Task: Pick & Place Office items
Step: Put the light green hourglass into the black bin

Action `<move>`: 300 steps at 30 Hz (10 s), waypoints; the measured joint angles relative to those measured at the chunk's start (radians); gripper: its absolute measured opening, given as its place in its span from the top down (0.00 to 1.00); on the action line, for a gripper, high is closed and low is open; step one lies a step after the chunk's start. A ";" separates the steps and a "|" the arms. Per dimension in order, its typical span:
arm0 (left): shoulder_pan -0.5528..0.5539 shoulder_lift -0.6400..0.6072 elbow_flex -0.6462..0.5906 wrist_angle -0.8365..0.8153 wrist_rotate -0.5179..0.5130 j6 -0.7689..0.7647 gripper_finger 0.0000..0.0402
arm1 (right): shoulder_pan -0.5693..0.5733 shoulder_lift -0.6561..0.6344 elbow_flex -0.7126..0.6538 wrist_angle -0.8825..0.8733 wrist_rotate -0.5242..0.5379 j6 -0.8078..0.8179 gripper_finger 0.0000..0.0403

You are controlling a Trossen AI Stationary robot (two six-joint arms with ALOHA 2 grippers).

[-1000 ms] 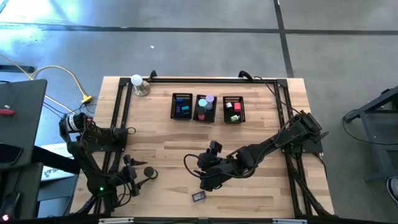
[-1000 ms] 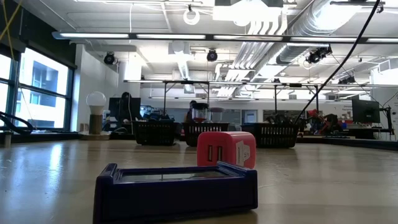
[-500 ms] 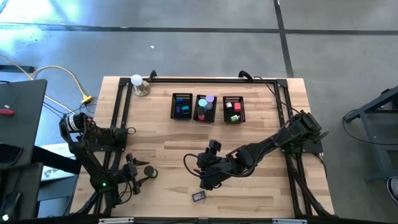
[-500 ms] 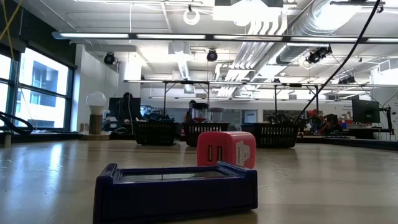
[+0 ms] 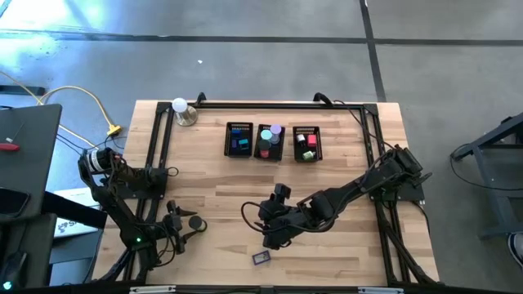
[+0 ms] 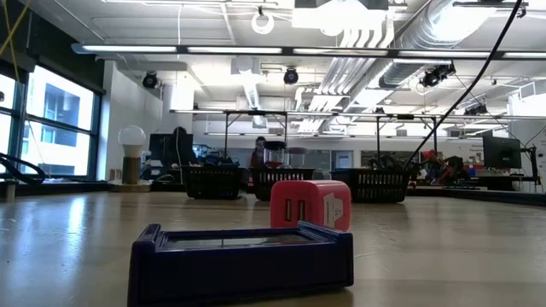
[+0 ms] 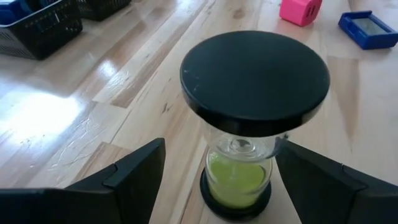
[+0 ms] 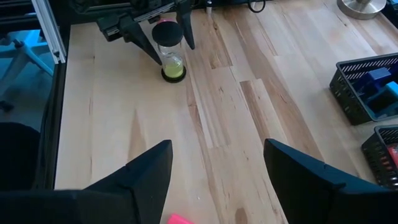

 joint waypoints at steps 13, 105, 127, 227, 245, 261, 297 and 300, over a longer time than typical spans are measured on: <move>0.034 0.000 0.000 0.003 -0.017 0.053 0.44 | 0.000 0.000 0.000 0.008 0.000 0.000 0.40; 0.224 -0.165 0.016 0.017 0.177 0.417 0.84 | -0.250 0.439 0.000 0.810 -0.413 0.484 0.40; 0.226 -0.165 0.016 0.016 0.173 0.417 0.83 | -0.270 0.430 0.000 0.823 -0.382 0.526 0.40; 0.404 -0.165 0.014 0.286 0.196 0.869 0.79 | -0.256 0.431 0.000 0.714 -0.365 0.454 0.52; 0.188 -0.166 0.017 0.452 -0.176 0.976 0.51 | -0.270 0.386 0.000 0.569 -0.408 0.352 0.52; 0.201 -0.227 0.015 0.463 -0.019 0.958 0.51 | -0.276 0.056 0.000 0.054 -0.329 0.298 0.52; 0.583 -0.268 0.014 0.354 0.446 1.026 0.51 | -0.631 -0.037 0.001 -0.380 -0.380 0.147 0.52; 0.593 -0.268 0.014 0.354 0.446 1.026 0.51 | -0.639 -0.035 0.001 -0.375 -0.360 0.139 0.52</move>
